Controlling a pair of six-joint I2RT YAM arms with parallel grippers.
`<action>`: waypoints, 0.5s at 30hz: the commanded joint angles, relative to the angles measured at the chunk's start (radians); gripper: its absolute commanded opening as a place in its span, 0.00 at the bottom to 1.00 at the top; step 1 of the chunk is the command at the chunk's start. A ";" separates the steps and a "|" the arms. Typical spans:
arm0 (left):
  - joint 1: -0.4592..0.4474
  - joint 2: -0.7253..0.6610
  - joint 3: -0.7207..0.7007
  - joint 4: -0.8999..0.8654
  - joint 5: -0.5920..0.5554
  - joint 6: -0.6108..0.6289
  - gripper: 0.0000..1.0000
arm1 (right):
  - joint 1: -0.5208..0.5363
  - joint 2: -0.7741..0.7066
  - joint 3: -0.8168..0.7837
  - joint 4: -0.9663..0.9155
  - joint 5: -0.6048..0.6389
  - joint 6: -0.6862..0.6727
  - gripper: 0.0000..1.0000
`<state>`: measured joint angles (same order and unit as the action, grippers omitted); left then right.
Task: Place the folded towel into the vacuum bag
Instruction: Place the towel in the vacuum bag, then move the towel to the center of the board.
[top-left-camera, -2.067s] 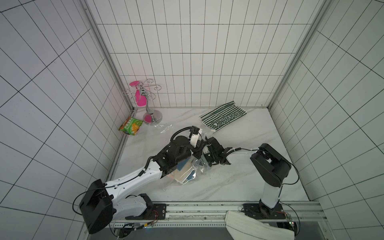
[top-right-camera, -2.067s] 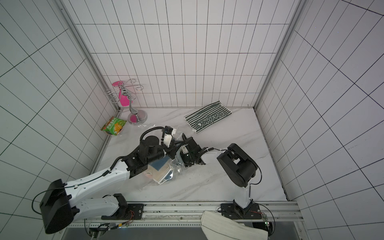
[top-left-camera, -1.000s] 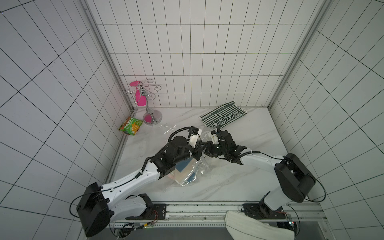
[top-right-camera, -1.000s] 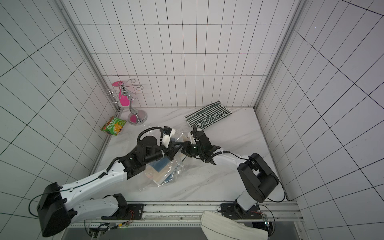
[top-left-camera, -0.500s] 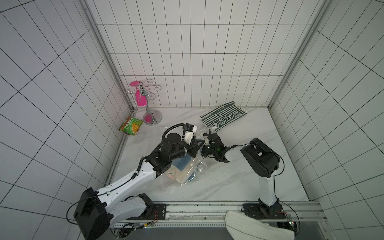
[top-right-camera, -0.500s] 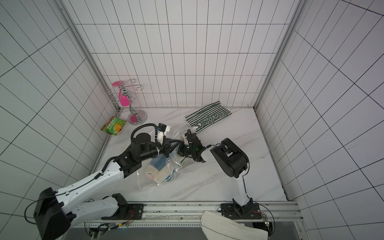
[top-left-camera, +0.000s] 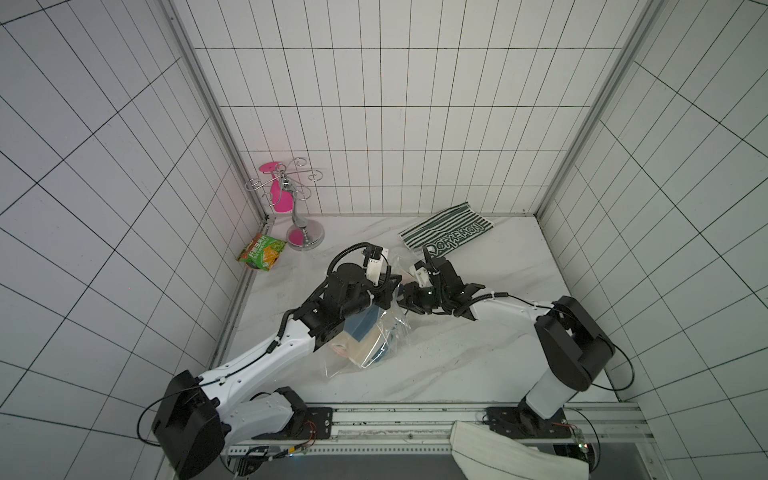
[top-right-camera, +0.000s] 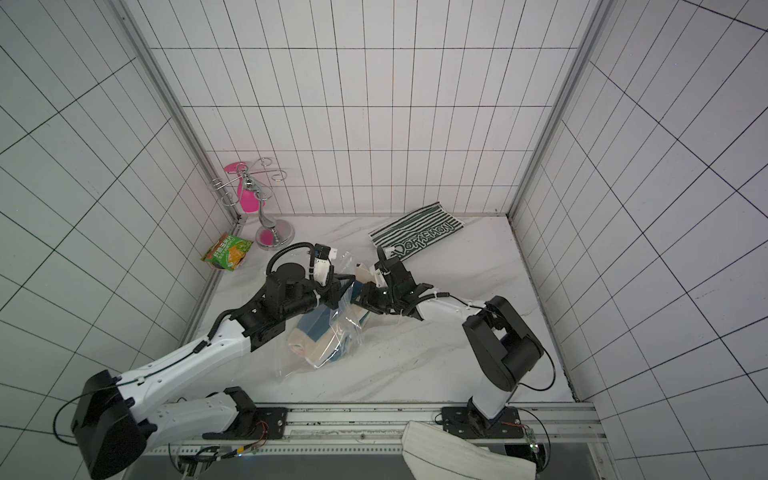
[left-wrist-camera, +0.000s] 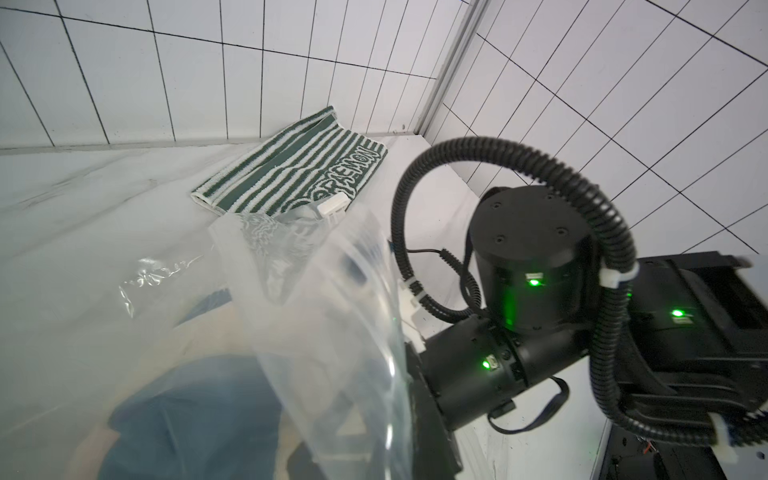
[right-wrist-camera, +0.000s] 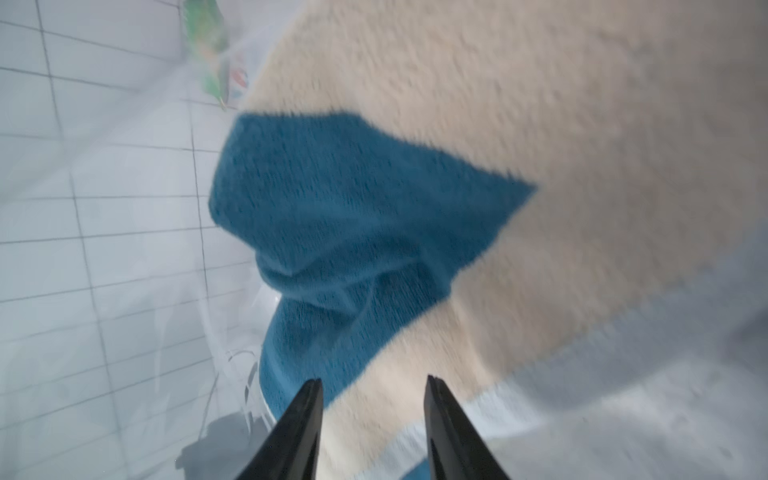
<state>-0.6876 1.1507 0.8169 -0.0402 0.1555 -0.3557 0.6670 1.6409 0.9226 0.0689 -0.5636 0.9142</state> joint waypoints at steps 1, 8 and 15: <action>0.007 0.016 0.030 0.033 -0.061 0.001 0.00 | -0.011 -0.065 -0.073 -0.216 -0.049 -0.099 0.45; 0.035 -0.016 0.014 0.019 -0.179 -0.012 0.00 | -0.127 -0.261 -0.076 -0.394 -0.020 -0.160 0.43; 0.152 -0.056 0.000 -0.059 -0.246 -0.117 0.00 | -0.289 -0.308 0.097 -0.520 0.017 -0.199 0.40</action>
<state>-0.5686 1.1252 0.8169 -0.0685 -0.0154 -0.4225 0.4225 1.3514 0.9298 -0.3687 -0.5785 0.7467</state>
